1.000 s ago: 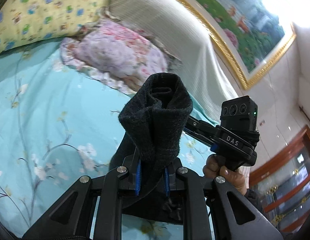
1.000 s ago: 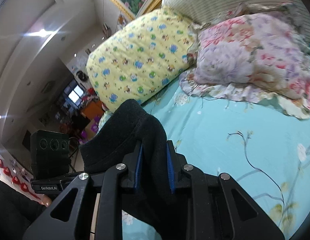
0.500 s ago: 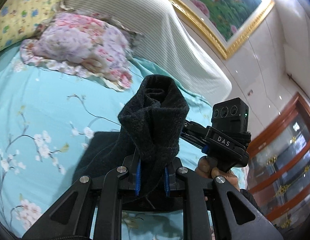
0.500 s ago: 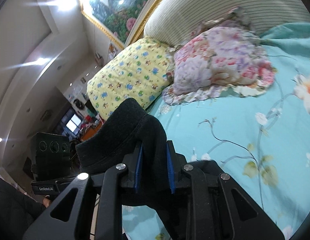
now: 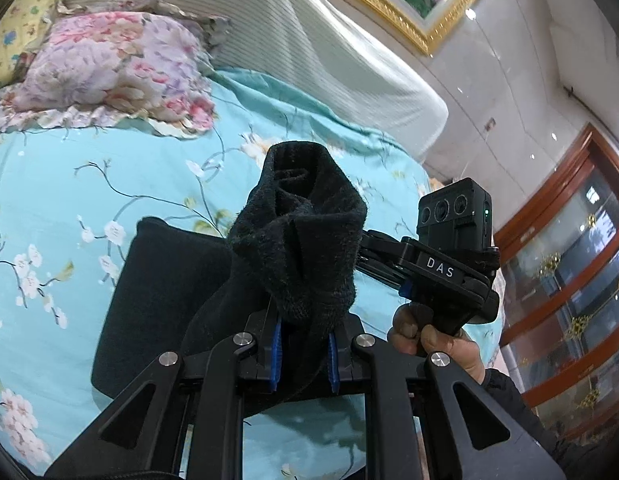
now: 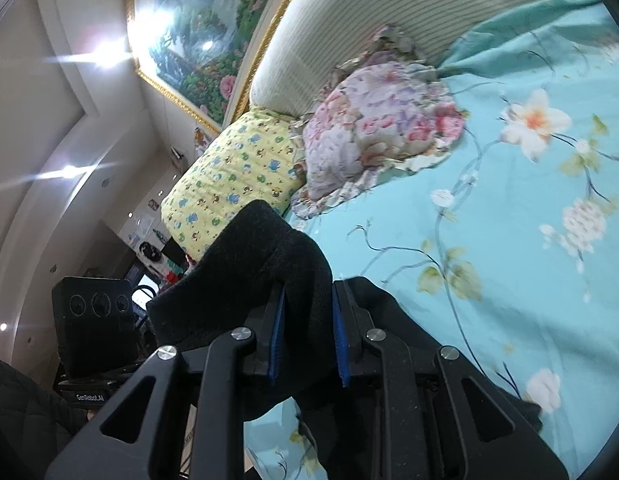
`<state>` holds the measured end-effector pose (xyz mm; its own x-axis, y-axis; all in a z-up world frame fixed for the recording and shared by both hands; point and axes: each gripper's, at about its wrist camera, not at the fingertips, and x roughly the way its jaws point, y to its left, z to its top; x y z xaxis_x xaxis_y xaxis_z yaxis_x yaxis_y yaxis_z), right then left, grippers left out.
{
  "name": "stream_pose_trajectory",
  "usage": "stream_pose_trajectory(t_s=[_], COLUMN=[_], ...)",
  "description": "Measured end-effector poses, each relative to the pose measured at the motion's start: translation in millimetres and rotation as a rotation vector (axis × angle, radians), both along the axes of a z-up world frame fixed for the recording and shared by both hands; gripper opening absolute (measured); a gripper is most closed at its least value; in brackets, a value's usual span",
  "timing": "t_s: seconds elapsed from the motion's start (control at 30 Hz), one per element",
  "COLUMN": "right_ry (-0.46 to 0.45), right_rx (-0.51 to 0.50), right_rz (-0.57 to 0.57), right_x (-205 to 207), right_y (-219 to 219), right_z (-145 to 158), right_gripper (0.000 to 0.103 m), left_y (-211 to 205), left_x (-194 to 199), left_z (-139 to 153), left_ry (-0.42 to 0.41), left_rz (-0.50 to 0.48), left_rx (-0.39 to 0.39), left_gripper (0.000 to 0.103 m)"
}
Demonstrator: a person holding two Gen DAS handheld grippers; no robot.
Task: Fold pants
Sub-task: 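Lift the pants' end and fold it over the stack with both grippers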
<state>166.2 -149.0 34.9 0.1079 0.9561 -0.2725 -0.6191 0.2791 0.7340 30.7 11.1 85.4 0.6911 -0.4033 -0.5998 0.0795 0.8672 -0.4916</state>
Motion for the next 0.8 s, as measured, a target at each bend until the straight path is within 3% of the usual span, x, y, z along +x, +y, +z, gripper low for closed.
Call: stream_pose_trajectory(t_s=[0.37,0.8], right_ry=[0.060,0.077], right_rx=[0.007,-0.126], right_rz=[-0.068,-0.164], right_x=[-4.8,-11.3], right_y=[-34.1,-55.4], right_z=[-30.6,-46.4], right_gripper=[0.024,0.026], left_y=[-31.6,-63.6], left_x=[7.5,19.2], left_z=[-20.1,-43.9], left_ry=[0.024,0.069], left_rz=[-0.069,-0.155], left_rx=[0.101,0.201], left_gripper=[0.017,0.023])
